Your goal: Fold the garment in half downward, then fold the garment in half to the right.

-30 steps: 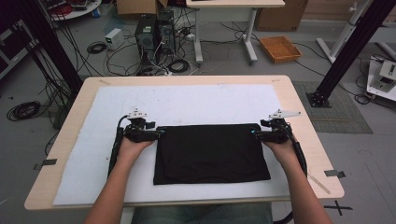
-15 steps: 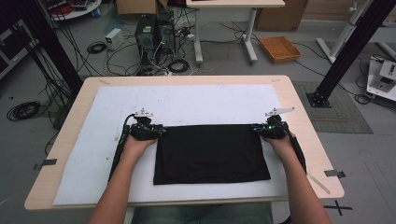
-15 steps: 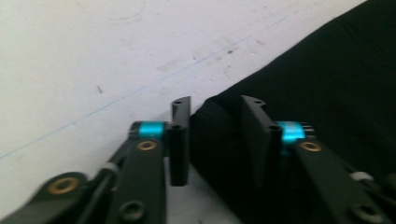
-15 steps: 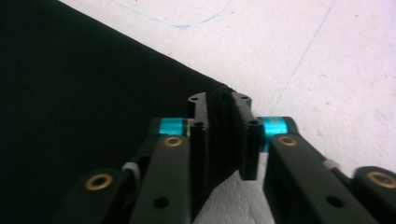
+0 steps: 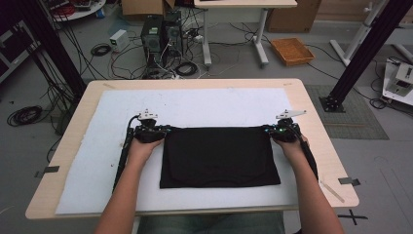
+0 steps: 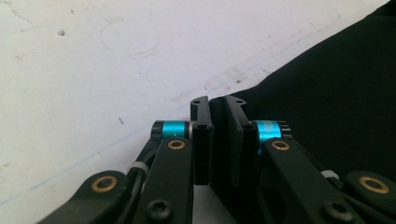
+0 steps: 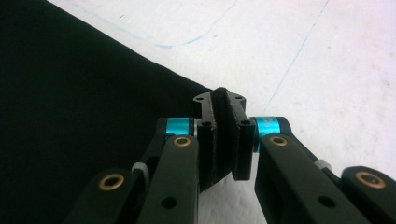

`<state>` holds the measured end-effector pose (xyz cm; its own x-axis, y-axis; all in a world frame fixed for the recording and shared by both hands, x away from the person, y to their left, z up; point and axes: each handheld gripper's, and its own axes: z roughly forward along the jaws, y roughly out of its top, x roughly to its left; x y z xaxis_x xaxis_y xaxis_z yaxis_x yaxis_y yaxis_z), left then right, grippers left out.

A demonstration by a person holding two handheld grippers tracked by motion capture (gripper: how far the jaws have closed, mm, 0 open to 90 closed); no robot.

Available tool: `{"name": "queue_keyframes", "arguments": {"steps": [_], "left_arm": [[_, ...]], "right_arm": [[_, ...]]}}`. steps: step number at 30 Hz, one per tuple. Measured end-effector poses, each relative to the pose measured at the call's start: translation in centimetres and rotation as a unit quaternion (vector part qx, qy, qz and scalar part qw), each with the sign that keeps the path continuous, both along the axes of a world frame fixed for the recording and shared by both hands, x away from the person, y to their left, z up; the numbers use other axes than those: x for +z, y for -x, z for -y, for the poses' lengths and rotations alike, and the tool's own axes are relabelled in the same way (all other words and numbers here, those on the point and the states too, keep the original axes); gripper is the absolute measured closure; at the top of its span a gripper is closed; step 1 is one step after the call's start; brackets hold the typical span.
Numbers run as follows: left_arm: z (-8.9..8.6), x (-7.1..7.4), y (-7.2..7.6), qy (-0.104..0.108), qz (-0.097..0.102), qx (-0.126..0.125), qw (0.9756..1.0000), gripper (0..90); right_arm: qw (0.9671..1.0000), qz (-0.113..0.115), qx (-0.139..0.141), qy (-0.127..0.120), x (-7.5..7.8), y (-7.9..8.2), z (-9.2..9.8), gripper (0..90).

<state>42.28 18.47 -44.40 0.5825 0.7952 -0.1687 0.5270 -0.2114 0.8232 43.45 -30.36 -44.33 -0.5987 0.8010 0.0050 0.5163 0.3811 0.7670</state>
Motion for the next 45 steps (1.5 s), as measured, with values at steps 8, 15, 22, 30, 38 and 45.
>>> {"name": "queue_keyframes", "arguments": {"steps": [8,15,22,30,38,45], "left_arm": [[-0.4,0.2,-0.2,0.002,-0.006,0.008,0.9999,72.9],[-1.4,1.8,2.1,0.032,0.019,0.013,0.9992,43.4],[-1.6,3.6,6.2,0.052,0.051,-0.014,0.9973,26.5],[-1.9,4.1,9.4,0.071,0.048,-0.059,0.9946,19.8],[-1.9,4.3,8.9,0.059,0.050,-0.044,0.9961,19.7],[-1.6,4.6,9.4,0.053,0.048,-0.040,0.9966,19.7]], "right_arm": [[0.9999,0.009,-0.010,0.007,0.5,-0.7,-0.4,74.7],[0.9991,0.020,-0.029,-0.023,2.0,0.7,0.1,35.4],[0.9970,0.036,0.006,-0.068,3.5,3.5,-0.2,26.9],[0.9934,0.050,0.039,-0.095,4.6,5.1,-0.5,21.7],[0.9924,0.053,0.049,-0.099,5.0,5.4,-0.9,20.9],[0.9912,0.059,0.055,-0.104,5.6,5.3,-1.1,20.9]]}}
